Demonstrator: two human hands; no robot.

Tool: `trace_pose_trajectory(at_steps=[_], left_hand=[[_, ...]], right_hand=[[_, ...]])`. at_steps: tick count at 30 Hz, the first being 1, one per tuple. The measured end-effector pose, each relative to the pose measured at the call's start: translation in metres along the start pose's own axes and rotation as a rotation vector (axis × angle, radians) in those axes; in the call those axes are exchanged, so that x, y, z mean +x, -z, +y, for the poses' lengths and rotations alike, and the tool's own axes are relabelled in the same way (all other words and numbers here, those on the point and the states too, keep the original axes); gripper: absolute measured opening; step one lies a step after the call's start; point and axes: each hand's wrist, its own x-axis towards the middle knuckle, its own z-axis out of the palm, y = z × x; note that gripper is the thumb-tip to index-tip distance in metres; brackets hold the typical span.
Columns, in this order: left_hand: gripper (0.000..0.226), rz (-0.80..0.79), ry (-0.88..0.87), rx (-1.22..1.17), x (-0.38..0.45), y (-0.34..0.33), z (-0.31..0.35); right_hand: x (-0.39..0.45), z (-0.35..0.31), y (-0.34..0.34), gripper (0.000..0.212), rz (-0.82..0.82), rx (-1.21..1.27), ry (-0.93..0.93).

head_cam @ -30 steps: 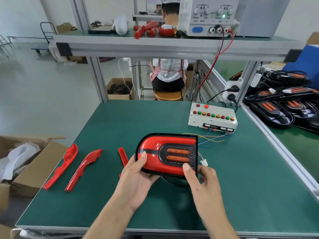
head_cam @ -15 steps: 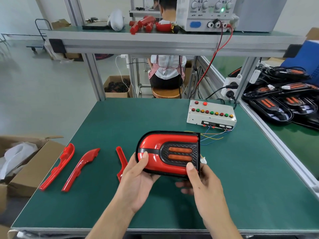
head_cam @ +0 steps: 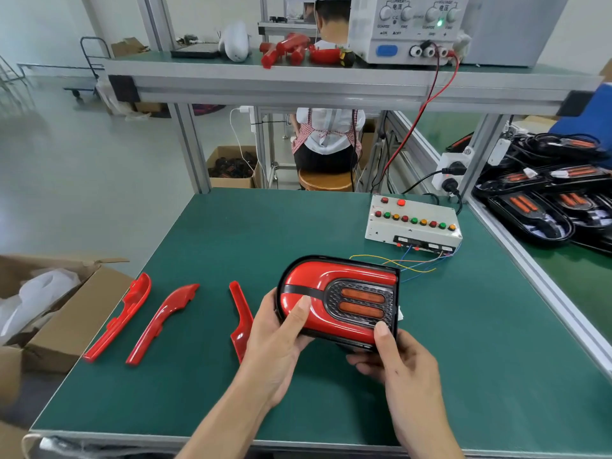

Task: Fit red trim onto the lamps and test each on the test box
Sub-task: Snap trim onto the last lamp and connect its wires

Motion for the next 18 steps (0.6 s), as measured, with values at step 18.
trace_pose_trajectory(at_steps=[18], left_hand=[[0.07,-0.019,0.029,0.076,0.001,0.0,-0.013]], right_hand=[[-0.004,0.009,-0.004,0.047,0.035,0.123,-0.089]])
